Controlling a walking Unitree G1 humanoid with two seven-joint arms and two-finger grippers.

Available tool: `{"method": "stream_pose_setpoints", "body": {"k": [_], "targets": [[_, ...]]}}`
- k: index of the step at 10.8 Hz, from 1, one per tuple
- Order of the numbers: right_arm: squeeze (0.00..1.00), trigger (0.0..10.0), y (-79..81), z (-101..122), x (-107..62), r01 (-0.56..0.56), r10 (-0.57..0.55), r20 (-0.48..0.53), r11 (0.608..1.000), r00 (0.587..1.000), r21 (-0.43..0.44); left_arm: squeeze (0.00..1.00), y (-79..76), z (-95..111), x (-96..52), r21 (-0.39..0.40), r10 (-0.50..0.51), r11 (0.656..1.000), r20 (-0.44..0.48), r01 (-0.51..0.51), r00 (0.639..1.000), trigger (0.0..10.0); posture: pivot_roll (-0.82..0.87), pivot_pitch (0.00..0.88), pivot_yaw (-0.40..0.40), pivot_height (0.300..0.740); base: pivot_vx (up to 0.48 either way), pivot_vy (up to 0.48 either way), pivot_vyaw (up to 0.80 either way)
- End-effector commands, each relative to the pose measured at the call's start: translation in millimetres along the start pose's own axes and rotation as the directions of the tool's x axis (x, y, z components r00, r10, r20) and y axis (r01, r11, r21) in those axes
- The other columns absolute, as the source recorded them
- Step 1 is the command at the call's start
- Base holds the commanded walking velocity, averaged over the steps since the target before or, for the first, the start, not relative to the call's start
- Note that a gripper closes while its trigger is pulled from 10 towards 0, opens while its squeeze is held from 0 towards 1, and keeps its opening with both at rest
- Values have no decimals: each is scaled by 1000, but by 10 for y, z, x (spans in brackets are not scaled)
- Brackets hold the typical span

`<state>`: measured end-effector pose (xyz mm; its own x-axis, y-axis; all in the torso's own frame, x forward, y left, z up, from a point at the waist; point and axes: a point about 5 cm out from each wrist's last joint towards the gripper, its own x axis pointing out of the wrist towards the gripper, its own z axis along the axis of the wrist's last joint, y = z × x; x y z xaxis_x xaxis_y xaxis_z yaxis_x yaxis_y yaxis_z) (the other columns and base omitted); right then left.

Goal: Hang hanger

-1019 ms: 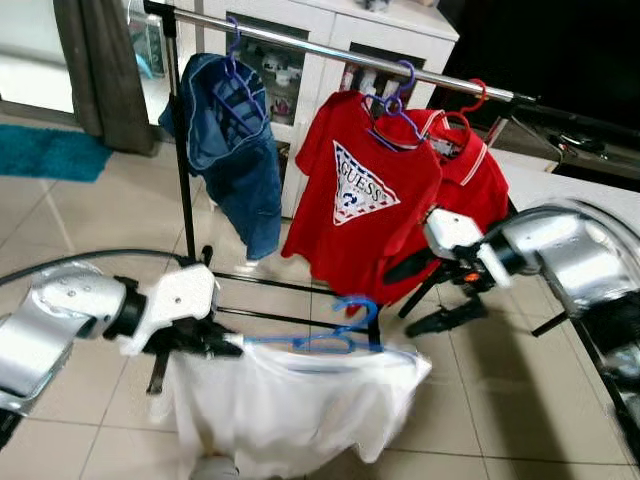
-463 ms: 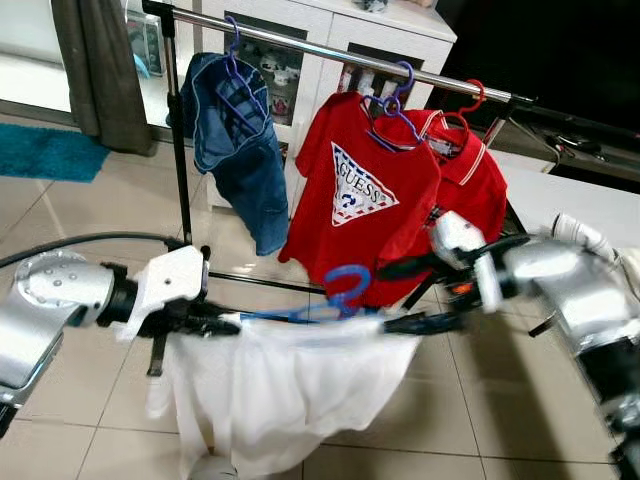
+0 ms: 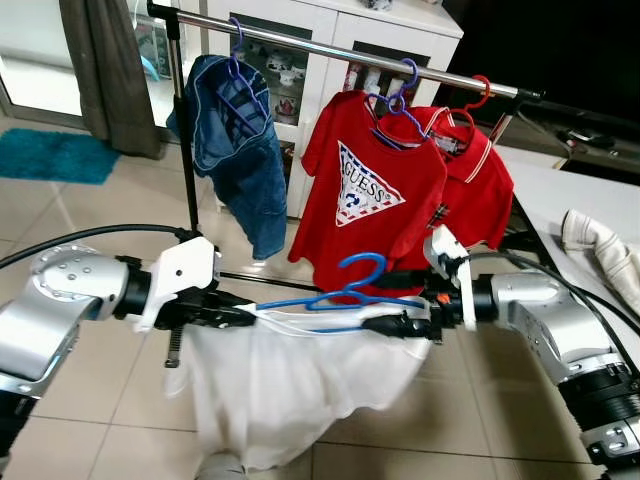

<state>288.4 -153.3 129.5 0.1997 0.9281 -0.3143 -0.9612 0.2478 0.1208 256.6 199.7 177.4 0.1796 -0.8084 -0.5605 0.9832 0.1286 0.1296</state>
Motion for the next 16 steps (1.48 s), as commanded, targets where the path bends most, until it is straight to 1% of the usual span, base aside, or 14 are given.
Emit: {"method": "stream_pose_setpoints", "body": {"k": [1, 2, 3, 6, 9, 11, 13, 14, 15, 16], "targets": [[0, 9412, -3, 49, -47, 12, -12, 23, 1000, 1000, 0, 0, -2, 101, 38, 42, -19, 999, 25, 18, 1000, 0, 150, 0, -128, 740, 0, 0, 0], [0, 235, 14, 73, -21, -6, 6, 36, 1000, 999, 0, 0, -3, 107, 65, 46, -28, 999, 26, 26, 999, 0, 151, 0, -130, 740, 0, 0, 0], [0, 0, 22, 107, 5, -26, 26, 43, 1000, 999, 1, 0, 4, 120, 90, 49, -31, 998, 28, 30, 999, 0, 152, 0, -133, 740, 0, 0, 0], [0, 0, 45, 113, 81, -44, 43, 37, 999, 998, 31, 0, 8, 129, 70, 52, -27, 998, 30, 26, 999, 0, 157, 0, -140, 740, 0, 0, 0], [0, 0, 47, 108, 93, -57, 56, 26, 997, 998, 48, 0, 25, 128, 34, 48, -14, 999, 32, 12, 999, 0, 153, 0, -141, 740, 0, 0, 0], [0, 0, 45, 118, 87, -61, 59, 30, 996, 998, 63, 0, 35, 127, 39, 48, -10, 999, 37, 8, 999, 0, 152, 0, -139, 740, 0, 0, 0], [0, 0, 52, 125, 91, -67, 65, 35, 996, 997, 58, 0, 59, 136, 38, 50, 1, 999, 45, -3, 999, 0, 150, 0, -137, 740, 0, 0, 0], [0, 0, 48, 128, 86, -68, 66, 38, 996, 997, 60, 0, 98, 142, 25, 63, 40, 997, 48, -43, 998, 0, 153, 0, -137, 740, 0, 0, 0], [0, 0, 29, 143, 74, -59, 56, 44, 996, 997, 62, 0, 182, 176, 27, 54, 110, 992, 92, -115, 990, 10000, 155, 0, -135, 740, 0, 0, 0], [0, 0, 20, 150, 70, -57, 54, 45, 997, 998, 61, 0, 206, 194, 27, 54, 124, 990, 108, -130, 986, 10000, 157, 0, -133, 740, 0, 0, 0]]}}
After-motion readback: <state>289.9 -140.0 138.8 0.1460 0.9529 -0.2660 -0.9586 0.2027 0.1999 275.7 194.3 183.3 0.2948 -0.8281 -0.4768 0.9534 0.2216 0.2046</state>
